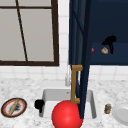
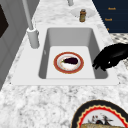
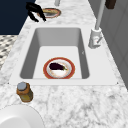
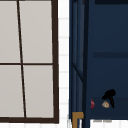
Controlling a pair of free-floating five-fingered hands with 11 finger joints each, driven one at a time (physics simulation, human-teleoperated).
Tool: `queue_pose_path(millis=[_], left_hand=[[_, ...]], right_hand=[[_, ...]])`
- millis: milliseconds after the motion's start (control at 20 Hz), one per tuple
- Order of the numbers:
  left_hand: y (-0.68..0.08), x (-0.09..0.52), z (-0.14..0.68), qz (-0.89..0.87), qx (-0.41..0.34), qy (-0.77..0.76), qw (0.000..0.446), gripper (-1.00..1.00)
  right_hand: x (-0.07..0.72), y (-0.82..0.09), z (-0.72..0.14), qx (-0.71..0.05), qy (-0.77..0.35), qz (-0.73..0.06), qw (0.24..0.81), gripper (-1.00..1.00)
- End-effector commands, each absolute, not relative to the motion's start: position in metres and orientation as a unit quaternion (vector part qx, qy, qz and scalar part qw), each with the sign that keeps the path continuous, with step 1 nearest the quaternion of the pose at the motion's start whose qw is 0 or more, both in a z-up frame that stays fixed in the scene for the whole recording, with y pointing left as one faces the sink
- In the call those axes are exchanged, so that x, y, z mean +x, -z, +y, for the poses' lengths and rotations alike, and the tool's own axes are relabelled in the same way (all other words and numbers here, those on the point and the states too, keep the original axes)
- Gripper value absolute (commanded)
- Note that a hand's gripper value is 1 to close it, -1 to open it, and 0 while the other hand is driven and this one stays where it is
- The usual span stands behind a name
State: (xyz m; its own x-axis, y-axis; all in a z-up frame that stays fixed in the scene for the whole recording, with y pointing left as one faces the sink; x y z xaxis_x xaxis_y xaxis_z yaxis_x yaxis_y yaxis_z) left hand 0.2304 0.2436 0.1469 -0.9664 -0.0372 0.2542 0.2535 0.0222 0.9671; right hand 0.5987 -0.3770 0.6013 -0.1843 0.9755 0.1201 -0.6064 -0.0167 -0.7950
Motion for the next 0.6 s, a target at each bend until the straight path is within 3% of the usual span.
queue_pose_path(millis=[0, 250, 550], left_hand=[[-0.147, 0.230, 0.244, -0.707, -0.076, 0.695, 0.105, 0.00], [-0.147, 0.230, 0.244, -0.707, -0.076, 0.695, 0.105, 0.00], [-0.147, 0.230, 0.244, -0.707, -0.076, 0.695, 0.105, 0.00]], right_hand=[[0.610, -0.583, -0.366, -0.253, -0.684, -0.345, 0.591, -1.00], [0.610, -0.595, -0.354, -0.262, -0.677, -0.336, 0.600, -1.00], [0.573, -0.596, -0.330, -0.331, -0.661, -0.325, 0.590, -1.00]])
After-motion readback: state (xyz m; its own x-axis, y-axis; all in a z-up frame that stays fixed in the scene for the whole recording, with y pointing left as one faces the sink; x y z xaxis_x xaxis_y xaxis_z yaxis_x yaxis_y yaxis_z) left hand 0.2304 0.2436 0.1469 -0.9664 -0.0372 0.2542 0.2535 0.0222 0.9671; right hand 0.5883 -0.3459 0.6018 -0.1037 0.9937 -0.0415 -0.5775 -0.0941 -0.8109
